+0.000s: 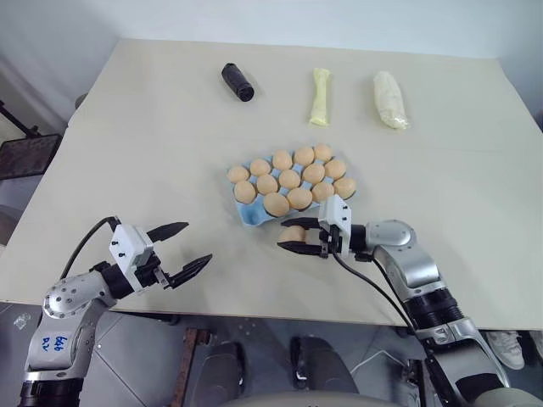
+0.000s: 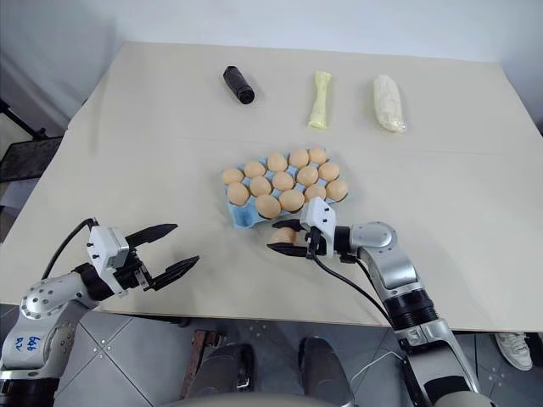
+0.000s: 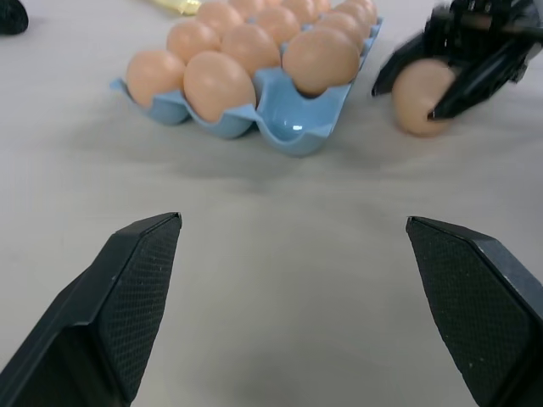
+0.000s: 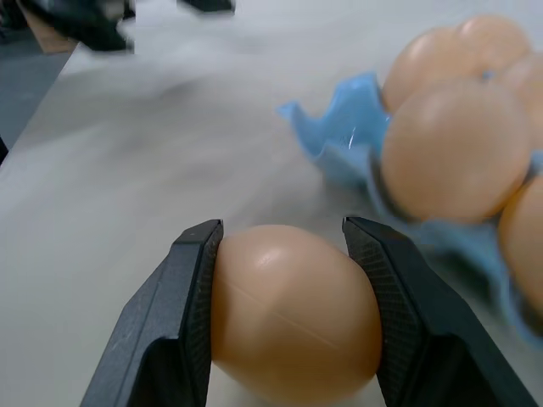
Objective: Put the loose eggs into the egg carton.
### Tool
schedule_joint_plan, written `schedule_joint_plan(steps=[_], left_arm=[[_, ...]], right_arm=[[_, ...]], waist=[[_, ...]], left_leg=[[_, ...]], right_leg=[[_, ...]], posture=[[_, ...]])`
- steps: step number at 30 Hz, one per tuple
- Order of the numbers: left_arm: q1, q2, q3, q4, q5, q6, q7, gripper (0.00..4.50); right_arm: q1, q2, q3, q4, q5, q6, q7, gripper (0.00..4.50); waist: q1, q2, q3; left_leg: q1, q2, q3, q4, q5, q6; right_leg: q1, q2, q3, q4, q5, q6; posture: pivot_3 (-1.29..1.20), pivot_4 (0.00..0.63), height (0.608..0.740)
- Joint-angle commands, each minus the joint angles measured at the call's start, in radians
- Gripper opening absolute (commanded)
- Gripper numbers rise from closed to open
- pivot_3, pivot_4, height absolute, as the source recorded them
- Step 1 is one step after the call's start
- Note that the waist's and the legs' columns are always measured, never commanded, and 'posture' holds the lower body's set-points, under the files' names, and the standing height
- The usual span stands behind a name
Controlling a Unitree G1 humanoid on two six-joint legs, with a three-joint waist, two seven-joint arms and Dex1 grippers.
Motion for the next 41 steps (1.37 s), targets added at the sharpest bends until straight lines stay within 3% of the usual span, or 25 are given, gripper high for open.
schedule_joint_plan(steps=[1,6,12,19,20,29,37,41], left_arm=[[0.008,-0.004,0.021,-0.044,-0.020,-0.005,0.008,4.50],[-0.008,-0.011,0.007,-0.038,-0.018,-0.003,0.014,4.50],[-0.024,-0.013,0.001,-0.030,-0.016,-0.001,0.012,4.50],[-0.027,-0.014,-0.003,-0.036,-0.014,0.004,0.012,4.50],[-0.026,-0.014,-0.003,-0.037,-0.014,0.004,0.012,4.50],[-0.021,0.020,-0.008,-0.007,0.020,-0.019,-0.017,4.50],[-0.092,0.013,0.019,0.107,0.058,-0.059,0.037,4.50],[-0.135,0.002,0.017,0.140,0.067,-0.087,0.052,4.50]], right_arm=[[-0.043,0.029,-0.012,-0.089,0.049,0.042,-0.007,2.02],[-0.176,0.143,0.005,-0.036,0.037,0.077,-0.076,2.02],[-0.231,0.207,0.029,0.113,-0.022,0.009,-0.095,2.02],[-0.210,0.201,0.013,0.114,-0.039,-0.026,-0.095,4.31],[-0.202,0.186,0.004,0.092,-0.032,-0.022,-0.090,4.47],[0.048,-0.088,-0.178,-0.182,0.077,0.025,-0.041,4.47],[0.265,-0.272,-0.315,-0.103,0.053,-0.096,-0.007,4.47],[0.308,-0.277,-0.340,-0.085,0.062,-0.128,-0.027,4.47]], waist=[[0.000,0.000,0.000],[-0.015,0.000,0.000],[-0.011,0.000,0.000],[-0.015,0.000,0.000],[-0.014,0.000,0.000],[0.002,0.000,0.000],[0.012,0.000,0.000],[0.015,0.000,0.000]], left_leg=[[0.000,0.000,0.000,0.000,0.000,0.000],[0.000,0.000,0.000,0.000,0.000,-0.001],[0.000,-0.001,-0.001,0.000,0.000,-0.001],[-0.001,-0.001,0.000,-0.001,0.000,-0.002],[-0.001,-0.001,0.000,0.000,0.000,-0.002],[-0.006,-0.002,-0.002,0.001,-0.001,-0.001],[-0.005,-0.002,-0.002,0.001,-0.001,0.002],[-0.004,-0.002,-0.002,0.002,0.001,0.003]], right_leg=[[0.000,0.000,0.000,0.000,0.000,0.000],[-0.001,0.000,0.000,0.001,0.000,0.000],[-0.001,-0.002,-0.003,0.001,0.000,-0.001],[-0.001,-0.003,-0.007,0.002,0.000,-0.001],[-0.001,-0.003,-0.008,0.002,0.000,-0.001],[-0.001,-0.007,-0.015,-0.002,0.000,-0.001],[-0.001,-0.007,-0.017,-0.003,0.000,-0.001],[0.000,-0.008,-0.017,-0.001,0.000,-0.001]], posture=[[0.00,0.150,0.740],[0.00,0.150,0.740],[0.00,0.150,0.740],[0.00,0.150,0.740],[0.00,0.150,0.740],[0.00,0.150,0.740],[0.00,0.150,0.740],[0.00,0.150,0.740]])
